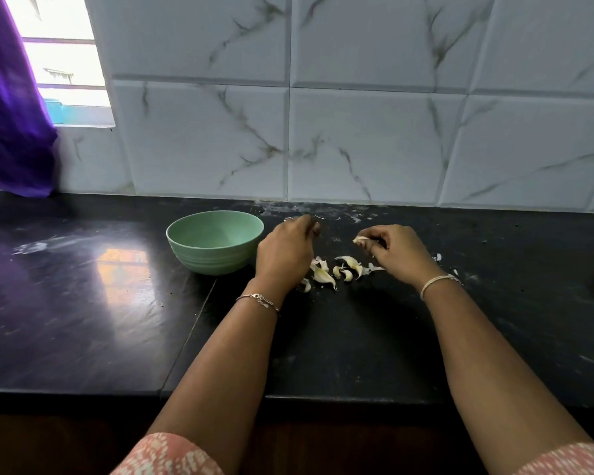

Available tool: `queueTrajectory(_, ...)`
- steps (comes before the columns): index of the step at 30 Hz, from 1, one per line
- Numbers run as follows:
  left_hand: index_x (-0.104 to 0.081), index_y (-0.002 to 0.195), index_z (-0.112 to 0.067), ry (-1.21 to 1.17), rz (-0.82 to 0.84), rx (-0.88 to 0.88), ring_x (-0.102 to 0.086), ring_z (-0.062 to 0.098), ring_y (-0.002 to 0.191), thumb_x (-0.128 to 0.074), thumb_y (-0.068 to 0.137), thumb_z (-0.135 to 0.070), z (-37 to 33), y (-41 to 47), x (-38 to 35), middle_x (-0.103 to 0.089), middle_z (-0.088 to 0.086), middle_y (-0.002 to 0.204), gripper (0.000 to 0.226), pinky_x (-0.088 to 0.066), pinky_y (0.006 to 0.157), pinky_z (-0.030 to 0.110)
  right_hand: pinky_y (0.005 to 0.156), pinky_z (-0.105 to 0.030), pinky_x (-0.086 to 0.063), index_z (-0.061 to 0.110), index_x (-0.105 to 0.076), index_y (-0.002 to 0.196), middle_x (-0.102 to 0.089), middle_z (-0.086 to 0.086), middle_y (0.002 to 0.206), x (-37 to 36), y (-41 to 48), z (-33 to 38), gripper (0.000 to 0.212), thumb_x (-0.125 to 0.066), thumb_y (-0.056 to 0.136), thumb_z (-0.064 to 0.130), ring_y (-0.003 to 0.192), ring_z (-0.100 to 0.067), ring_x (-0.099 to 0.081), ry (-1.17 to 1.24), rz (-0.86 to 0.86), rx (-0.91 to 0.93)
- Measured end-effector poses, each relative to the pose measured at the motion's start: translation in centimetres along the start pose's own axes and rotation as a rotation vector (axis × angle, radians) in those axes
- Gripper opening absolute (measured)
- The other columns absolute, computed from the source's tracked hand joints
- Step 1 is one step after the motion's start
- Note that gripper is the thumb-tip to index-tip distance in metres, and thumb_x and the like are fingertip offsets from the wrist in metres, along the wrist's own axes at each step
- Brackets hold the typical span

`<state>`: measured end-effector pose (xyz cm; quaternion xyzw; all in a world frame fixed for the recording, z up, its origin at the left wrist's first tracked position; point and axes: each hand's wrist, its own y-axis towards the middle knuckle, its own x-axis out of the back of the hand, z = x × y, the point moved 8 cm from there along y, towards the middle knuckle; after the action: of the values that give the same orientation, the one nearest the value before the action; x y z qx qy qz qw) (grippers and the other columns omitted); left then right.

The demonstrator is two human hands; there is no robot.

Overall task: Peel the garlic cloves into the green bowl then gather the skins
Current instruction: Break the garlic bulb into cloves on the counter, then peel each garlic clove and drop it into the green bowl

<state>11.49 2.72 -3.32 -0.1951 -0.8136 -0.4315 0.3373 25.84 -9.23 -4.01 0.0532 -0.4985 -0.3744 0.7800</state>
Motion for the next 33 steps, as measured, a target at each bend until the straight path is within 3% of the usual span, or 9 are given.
queueTrajectory(6, -0.067, 0.119, -0.024, -0.232, 0.05, 0.026, -0.058, 0.019, 0.102, -0.055, 0.096, -0.039, -0.3, 0.3, -2.0, -0.059, -0.001, 0.113, 0.031, -0.05, 0.09, 0.038, 0.081, -0.039, -0.055, 0.021, -0.071, 0.111, -0.073, 0.0, 0.1, 2.2, -0.4, -0.4, 0.02, -0.063, 0.093, 0.027, 0.091, -0.018, -0.066, -0.016, -0.233, -0.036)
queueTrajectory(10, -0.07, 0.113, -0.025, -0.353, 0.123, -0.005, -0.062, 0.009, 0.085, -0.069, 0.087, -0.036, -2.8, 0.2, -3.4, -0.07, -0.006, 0.094, 0.028, -0.054, 0.085, 0.035, 0.077, -0.04, -0.056, 0.02, -0.071, 0.111, -0.074, -0.004, 0.097, 4.8, -1.3, -1.9, 0.021, -0.061, 0.094, 0.026, 0.09, -0.025, -0.068, 0.053, -0.425, -0.108)
queueTrajectory(13, -0.061, 0.095, -0.026, -0.331, 0.204, -0.016, -0.061, 0.009, 0.081, -0.075, 0.081, -0.035, -5.0, 0.1, -4.8, -0.062, -0.014, 0.081, 0.021, -0.053, 0.076, 0.032, 0.083, -0.041, -0.055, 0.022, -0.065, 0.123, -0.073, -0.006, 0.107, 6.5, -2.3, -4.1, 0.029, -0.059, 0.095, 0.029, 0.098, -0.028, -0.066, -0.008, -0.49, -0.204)
queueTrajectory(15, -0.052, 0.092, -0.025, -0.312, 0.24, -0.03, -0.058, 0.012, 0.081, -0.074, 0.082, -0.036, -6.8, 0.1, -5.7, -0.057, -0.013, 0.082, 0.026, -0.047, 0.071, 0.029, 0.082, -0.038, -0.054, 0.022, -0.063, 0.124, -0.072, -0.006, 0.109, 7.8, -3.2, -5.7, 0.03, -0.059, 0.095, 0.03, 0.099, -0.028, -0.066, -0.02, -0.528, -0.247)
queueTrajectory(18, -0.054, 0.092, -0.022, -0.255, 0.285, -0.09, -0.06, 0.017, 0.088, -0.068, 0.087, -0.035, -9.4, 0.1, -7.3, -0.059, -0.011, 0.087, 0.02, -0.045, 0.073, 0.029, 0.076, -0.033, -0.051, 0.018, -0.066, 0.111, -0.071, -0.004, 0.1, 8.7, -3.9, -7.6, 0.02, -0.061, 0.094, 0.027, 0.093, -0.025, -0.065, 0.068, -0.577, -0.308)
queueTrajectory(22, -0.058, 0.103, -0.018, -0.153, 0.28, -0.16, -0.062, 0.025, 0.098, -0.063, 0.09, -0.035, -11.9, 0.2, -9.1, -0.067, 0.0, 0.104, 0.022, -0.05, 0.079, 0.035, 0.08, -0.036, -0.055, 0.022, -0.068, 0.102, -0.07, 0.003, 0.092, 7.8, -3.5, -8.7, 0.012, -0.067, 0.09, 0.023, 0.089, -0.018, -0.067, 0.25, -0.555, -0.314)
queueTrajectory(27, -0.066, 0.112, -0.02, -0.109, 0.252, -0.215, -0.061, 0.026, 0.101, -0.054, 0.094, -0.024, -12.7, 0.8, -10.4, -0.064, 0.005, 0.11, 0.022, -0.049, 0.078, 0.037, 0.087, -0.027, -0.051, 0.025, -0.07, 0.117, -0.069, 0.004, 0.108, 6.3, -2.4, -8.2, 0.025, -0.065, 0.092, 0.026, 0.095, -0.01, -0.061, 0.27, -0.434, -0.273)
queueTrajectory(31, -0.066, 0.11, -0.011, -0.374, 0.18, -0.077, -0.063, 0.03, 0.096, -0.047, 0.097, -0.016, -11.2, 1.8, -10.4, -0.068, 0.012, 0.104, 0.023, -0.052, 0.081, 0.04, 0.085, -0.022, -0.047, 0.022, -0.067, 0.123, -0.067, -0.002, 0.112, 4.8, -1.5, -7.8, 0.029, -0.062, 0.094, 0.022, 0.093, -0.009, -0.059, 0.333, -0.345, -0.222)
queueTrajectory(33, -0.066, 0.099, -0.007, -0.558, 0.189, 0.07, -0.067, 0.03, 0.087, -0.047, 0.1, -0.025, -10.3, 2.2, -10.3, -0.071, 0.014, 0.095, 0.026, -0.055, 0.078, 0.043, 0.08, -0.022, -0.047, 0.022, -0.066, 0.124, -0.067, -0.004, 0.113, 4.0, -1.1, -7.3, 0.028, -0.057, 0.097, 0.023, 0.087, -0.006, -0.058, 0.382, -0.306, -0.199)
